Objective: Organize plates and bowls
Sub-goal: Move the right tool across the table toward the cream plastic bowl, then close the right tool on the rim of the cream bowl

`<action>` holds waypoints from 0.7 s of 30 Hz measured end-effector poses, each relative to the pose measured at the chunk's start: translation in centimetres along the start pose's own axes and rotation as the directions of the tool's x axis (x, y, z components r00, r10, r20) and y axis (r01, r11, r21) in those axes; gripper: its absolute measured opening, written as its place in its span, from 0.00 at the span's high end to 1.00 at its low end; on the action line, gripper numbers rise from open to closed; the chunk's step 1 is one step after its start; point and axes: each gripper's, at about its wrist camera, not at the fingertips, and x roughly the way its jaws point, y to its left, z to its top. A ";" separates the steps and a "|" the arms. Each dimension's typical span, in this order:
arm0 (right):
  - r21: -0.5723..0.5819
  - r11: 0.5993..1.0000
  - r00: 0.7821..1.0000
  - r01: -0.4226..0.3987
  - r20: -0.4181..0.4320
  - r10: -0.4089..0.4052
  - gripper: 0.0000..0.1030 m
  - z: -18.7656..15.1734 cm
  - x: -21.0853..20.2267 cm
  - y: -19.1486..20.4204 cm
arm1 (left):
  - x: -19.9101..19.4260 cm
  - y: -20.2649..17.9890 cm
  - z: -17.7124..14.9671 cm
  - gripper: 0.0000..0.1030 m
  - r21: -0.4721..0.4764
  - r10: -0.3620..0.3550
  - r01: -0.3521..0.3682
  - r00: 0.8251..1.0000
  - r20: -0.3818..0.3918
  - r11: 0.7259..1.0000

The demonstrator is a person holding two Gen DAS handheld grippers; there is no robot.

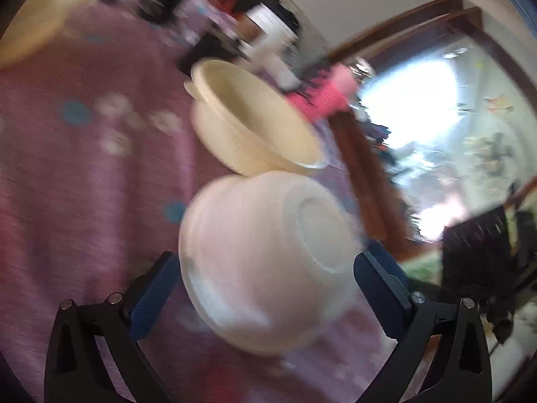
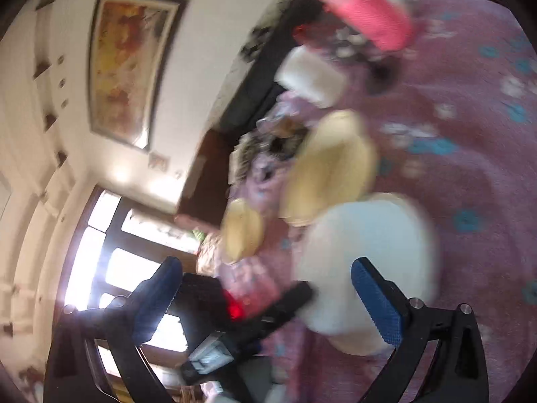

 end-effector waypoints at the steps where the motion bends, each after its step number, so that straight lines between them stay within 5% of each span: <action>1: -0.021 0.999 0.999 0.041 -0.020 -0.042 0.00 0.1 1.2 0.7 | 0.1 -0.1 -0.3 0.01 -0.014 -0.034 0.034 0.999 -0.016 0.999; 3: -0.086 0.989 0.991 0.118 -0.055 -0.123 0.00 0.2 3.9 2.0 | -0.2 0.0 -0.7 0.01 -0.036 -0.049 0.048 0.999 -0.016 0.998; 5: -0.056 0.993 0.992 0.100 -0.073 -0.104 0.02 0.5 5.7 2.1 | -1.0 1.0 -0.4 0.01 -0.083 -0.072 0.071 0.997 -0.007 0.994; 9: -0.074 0.988 0.991 0.136 0.022 -0.135 0.02 1.0 4.5 2.6 | -2.9 2.6 0.6 0.01 -0.126 -0.022 0.030 0.998 0.063 0.992; 12: -0.056 0.952 0.948 0.301 0.125 -0.292 0.02 2.3 2.0 1.3 | -3.0 3.3 1.4 0.01 -0.152 -0.012 0.023 0.997 0.070 0.988; 17: 0.008 0.888 0.874 0.461 0.169 -0.455 0.02 5.7 1.0 -1.4 | -3.1 3.2 2.4 0.01 -0.129 0.067 -0.054 0.993 0.094 0.990; 21: -0.029 0.845 0.838 0.535 0.152 -0.525 0.04 8.1 2.6 -2.0 | -3.5 3.0 3.8 0.01 -0.111 0.186 -0.172 0.974 0.132 0.979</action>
